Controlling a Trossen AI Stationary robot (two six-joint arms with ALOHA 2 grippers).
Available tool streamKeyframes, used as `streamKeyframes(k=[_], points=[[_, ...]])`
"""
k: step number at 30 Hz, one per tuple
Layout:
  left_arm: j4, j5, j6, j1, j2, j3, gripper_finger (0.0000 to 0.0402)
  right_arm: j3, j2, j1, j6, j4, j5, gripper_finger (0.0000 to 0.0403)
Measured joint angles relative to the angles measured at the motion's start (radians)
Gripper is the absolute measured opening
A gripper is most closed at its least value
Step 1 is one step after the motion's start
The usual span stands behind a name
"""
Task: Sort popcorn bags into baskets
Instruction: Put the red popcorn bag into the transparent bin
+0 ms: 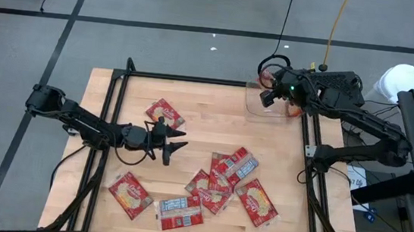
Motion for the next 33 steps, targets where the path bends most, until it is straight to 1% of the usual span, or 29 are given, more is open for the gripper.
streamKeyframes(k=[3,6,11,14,18,25,33], points=[[0.0,0.0,0.0,0.0,0.0,0.0,0.0187,-0.037,-0.001,-0.011,0.041,0.0,0.004,0.0],[0.0,0.0,-0.003,0.0,0.0,0.0,0.0186,-0.087,0.0,-0.019,0.09,0.013,0.052,0.0],[0.0,0.0,-0.007,0.0,0.0,0.0,0.0186,-0.155,-0.002,-0.019,0.122,0.018,0.101,0.0],[0.0,0.001,-0.007,-0.001,0.0,0.0,0.0186,-0.183,-0.004,-0.019,0.14,0.025,0.117,0.0],[0.0,0.0,-0.002,0.0,0.0,0.0,0.0186,-0.201,-0.006,-0.019,0.157,0.026,0.182,0.0],[0.0,0.001,-0.001,0.0,0.0,-0.001,0.0186,-0.231,-0.012,-0.036,0.201,0.025,0.186,0.0],[-0.001,0.001,-0.006,-0.002,0.0,-0.001,0.0186,-0.305,-0.06,-0.038,0.261,0.019,0.188,0.0]])
